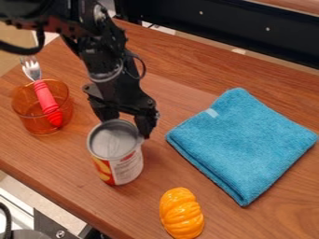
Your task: Move the can to the bottom part of the table
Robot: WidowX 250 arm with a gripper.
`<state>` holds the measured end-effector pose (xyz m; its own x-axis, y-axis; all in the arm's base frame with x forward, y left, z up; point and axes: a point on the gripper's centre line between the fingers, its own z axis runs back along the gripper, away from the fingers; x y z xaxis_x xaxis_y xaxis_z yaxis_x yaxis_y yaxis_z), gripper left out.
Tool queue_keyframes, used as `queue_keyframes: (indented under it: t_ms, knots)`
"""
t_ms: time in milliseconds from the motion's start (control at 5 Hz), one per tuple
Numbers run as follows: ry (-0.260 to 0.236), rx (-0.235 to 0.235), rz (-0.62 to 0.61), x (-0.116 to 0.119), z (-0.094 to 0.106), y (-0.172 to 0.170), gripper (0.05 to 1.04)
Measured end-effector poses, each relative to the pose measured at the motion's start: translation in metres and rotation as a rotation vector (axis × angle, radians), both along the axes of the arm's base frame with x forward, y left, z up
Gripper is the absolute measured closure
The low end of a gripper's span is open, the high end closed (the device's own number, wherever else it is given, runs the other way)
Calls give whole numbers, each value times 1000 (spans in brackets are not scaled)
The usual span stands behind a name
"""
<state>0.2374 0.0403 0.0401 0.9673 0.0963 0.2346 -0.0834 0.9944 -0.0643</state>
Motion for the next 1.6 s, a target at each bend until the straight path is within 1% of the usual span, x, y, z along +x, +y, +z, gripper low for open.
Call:
queue_keyframes:
  t_ms: [200,400,600,800,1000,1200,1400,1600]
  knots:
    - [-16,3,-39,-8,-3,-11,83]
    - [-19,13,-57,-11,-6,-20,83]
    - [-32,18,-38,-8,-5,-23,83]
    - [-65,23,-5,7,0,-17,83]
    - [-87,49,-31,33,6,-10,83]
    - [-92,123,-16,65,12,7,83]
    - [-95,148,32,98,19,30,83]
    - [-99,130,63,119,18,40,83]
